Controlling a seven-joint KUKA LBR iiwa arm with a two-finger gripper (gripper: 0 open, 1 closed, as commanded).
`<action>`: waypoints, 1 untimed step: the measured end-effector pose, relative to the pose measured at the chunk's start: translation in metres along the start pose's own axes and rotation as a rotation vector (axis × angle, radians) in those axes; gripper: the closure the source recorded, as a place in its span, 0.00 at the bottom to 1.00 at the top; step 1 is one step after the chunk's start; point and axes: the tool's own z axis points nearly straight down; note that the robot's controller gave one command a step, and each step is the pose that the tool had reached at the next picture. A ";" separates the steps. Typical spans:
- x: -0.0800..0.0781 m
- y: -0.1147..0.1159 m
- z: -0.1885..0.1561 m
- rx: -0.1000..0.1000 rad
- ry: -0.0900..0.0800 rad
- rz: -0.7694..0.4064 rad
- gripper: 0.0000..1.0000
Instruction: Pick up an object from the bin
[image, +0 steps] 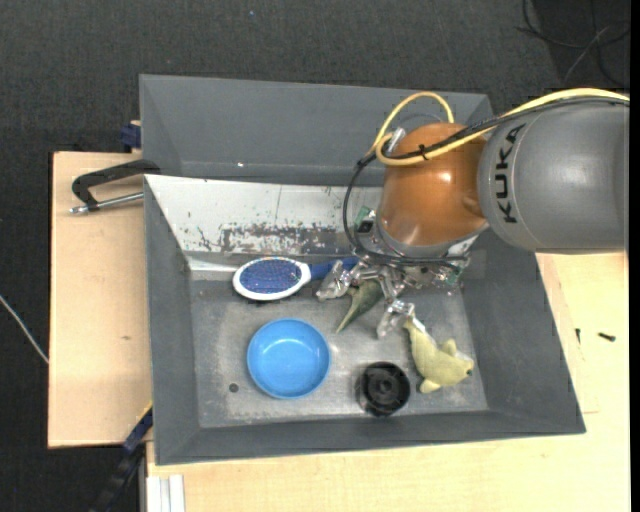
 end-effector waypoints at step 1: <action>-0.002 0.000 -0.001 -0.002 0.000 0.003 0.00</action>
Offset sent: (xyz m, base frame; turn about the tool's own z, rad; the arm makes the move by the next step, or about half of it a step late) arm 0.0000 0.0000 0.0000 0.0000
